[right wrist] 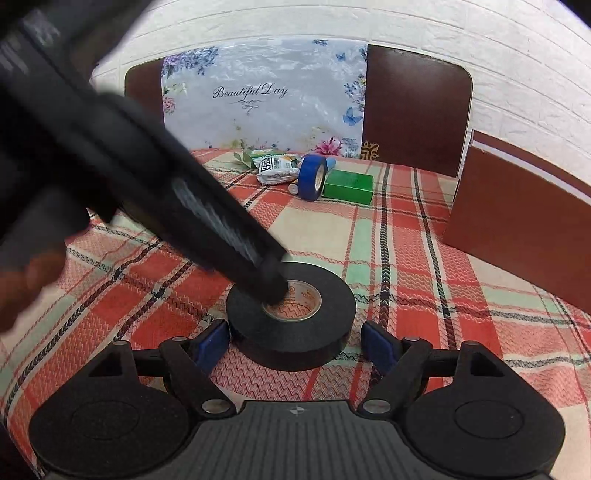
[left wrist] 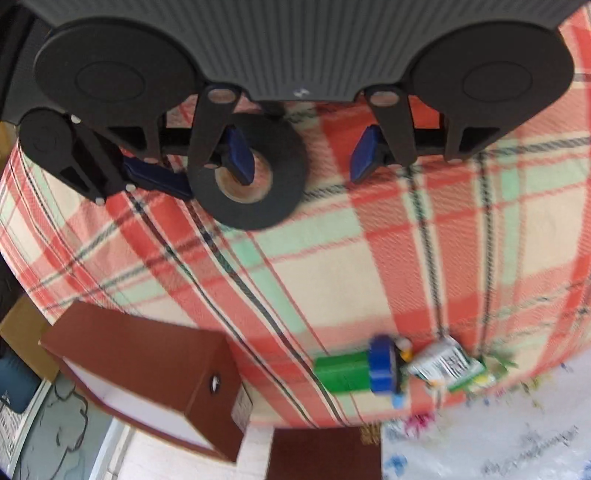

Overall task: Organize objects
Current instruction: 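Clamp the black tape rim with the left tool beside the right tool, then carry the black tape into the brown box with both tools and release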

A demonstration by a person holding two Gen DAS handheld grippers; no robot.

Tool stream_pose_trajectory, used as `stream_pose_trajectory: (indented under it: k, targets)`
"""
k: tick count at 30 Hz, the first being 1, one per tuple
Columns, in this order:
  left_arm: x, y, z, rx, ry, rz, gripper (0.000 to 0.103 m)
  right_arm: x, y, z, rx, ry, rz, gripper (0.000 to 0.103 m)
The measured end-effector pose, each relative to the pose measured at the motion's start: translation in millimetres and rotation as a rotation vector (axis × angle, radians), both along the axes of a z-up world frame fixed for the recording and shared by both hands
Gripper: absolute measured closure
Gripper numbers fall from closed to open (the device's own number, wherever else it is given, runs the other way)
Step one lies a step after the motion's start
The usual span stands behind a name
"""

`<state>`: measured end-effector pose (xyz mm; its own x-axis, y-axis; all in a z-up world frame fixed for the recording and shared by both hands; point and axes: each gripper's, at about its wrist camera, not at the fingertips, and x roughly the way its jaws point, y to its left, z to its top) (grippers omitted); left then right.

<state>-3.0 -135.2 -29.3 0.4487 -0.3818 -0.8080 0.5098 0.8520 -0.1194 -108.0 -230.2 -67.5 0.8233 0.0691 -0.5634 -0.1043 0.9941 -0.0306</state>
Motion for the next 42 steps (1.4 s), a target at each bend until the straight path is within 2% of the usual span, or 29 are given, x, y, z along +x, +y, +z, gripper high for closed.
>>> stream_pose_trajectory:
  k: [1,2,4,6,11,14,19,27,28,29,31,32,34,35,42]
  targets:
    - [-0.7,-4.1,-1.5,0.016,-0.014,-0.004,0.057,1.1,-0.6,0.6,0.003,-0.002,0.015,0.03]
    - [-1.1,-7.8,-1.1,0.027,-0.024,-0.013,0.072,1.6,-1.1,1.2,-0.003,-0.007,0.022,0.031]
    - [0.9,-14.8,4.8,0.047,-0.021,-0.015,0.073,2.3,-5.5,3.6,0.008,-0.03,0.012,0.031]
    - [5.7,-20.4,19.2,0.031,-0.04,-0.026,0.073,1.4,-16.5,11.8,0.027,-0.093,-0.013,0.031]
    - [22.7,-57.4,77.7,-0.037,-0.189,-0.083,0.073,15.7,-49.9,51.5,-0.068,-0.298,-0.108,0.031]
    - [43.1,-97.0,101.6,-0.059,-0.251,-0.125,0.073,36.2,-86.4,69.3,-0.082,-0.354,-0.178,0.031]
    - [77.1,-171.0,108.0,-0.067,-0.27,-0.187,0.073,69.8,-155.5,78.8,-0.075,-0.327,-0.265,0.031]
    - [113.5,-267.8,86.1,-0.094,-0.221,-0.265,0.073,106.4,-246.0,63.1,-0.11,-0.255,-0.364,0.03]
    - [116.0,-276.9,82.8,-0.097,-0.221,-0.263,0.073,109.3,-255.0,61.1,-0.086,-0.259,-0.356,0.019]
    - [118.6,-284.3,78.7,-0.097,-0.221,-0.257,0.072,112.5,-261.2,59.7,-0.076,-0.254,-0.364,0.012]
    - [122.0,-289.5,75.4,-0.09,-0.201,-0.252,0.072,111.9,-263.8,57.3,-0.085,-0.27,-0.387,0.012]
    - [121.6,-286.2,77.5,-0.101,-0.198,-0.244,0.072,109.1,-263.0,56.9,-0.075,-0.283,-0.398,0.016]
    - [114.6,-279.0,83.8,-0.097,-0.249,-0.243,0.072,104.0,-257.1,55.3,-0.067,-0.296,-0.423,0.024]
    - [109.5,-274.0,87.2,-0.087,-0.278,-0.243,0.072,100.2,-252.8,54.6,-0.062,-0.309,-0.433,0.026]
    - [70.5,-200.9,110.5,-0.131,-0.353,-0.208,0.072,57.0,-201.9,58.1,-0.011,-0.438,-0.445,0.026]
